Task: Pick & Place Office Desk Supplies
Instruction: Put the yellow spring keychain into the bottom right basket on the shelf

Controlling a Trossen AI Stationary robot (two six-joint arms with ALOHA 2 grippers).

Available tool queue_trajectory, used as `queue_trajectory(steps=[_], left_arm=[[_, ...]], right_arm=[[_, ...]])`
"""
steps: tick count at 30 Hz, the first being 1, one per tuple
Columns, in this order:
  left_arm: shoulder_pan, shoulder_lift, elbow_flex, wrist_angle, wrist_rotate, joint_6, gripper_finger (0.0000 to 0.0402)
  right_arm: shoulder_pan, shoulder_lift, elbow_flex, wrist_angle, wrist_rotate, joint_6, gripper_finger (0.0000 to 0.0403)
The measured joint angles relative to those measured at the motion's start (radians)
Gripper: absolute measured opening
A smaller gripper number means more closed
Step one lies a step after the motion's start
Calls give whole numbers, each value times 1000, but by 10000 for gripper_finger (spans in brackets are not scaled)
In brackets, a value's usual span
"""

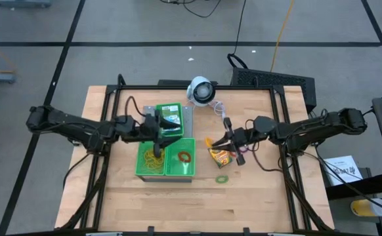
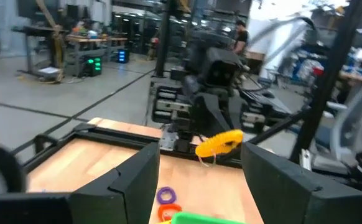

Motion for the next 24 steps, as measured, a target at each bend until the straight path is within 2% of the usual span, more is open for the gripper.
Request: queue_trajectory(steps=[6,16,19,24], left_arm=[[-36,122,106,2,79,67,234],[-54,307,250,-16,62,174,235],[-54,341,276,-20,27,194,235],[-57,385,314,-15,32,220,235]], right_arm=[[0,0,0,34,-41,6,13],[34,0,0,49,-41,17,13],[50,0,0,55,-42,11,13],[59,0,0,74,-42,6,13]])
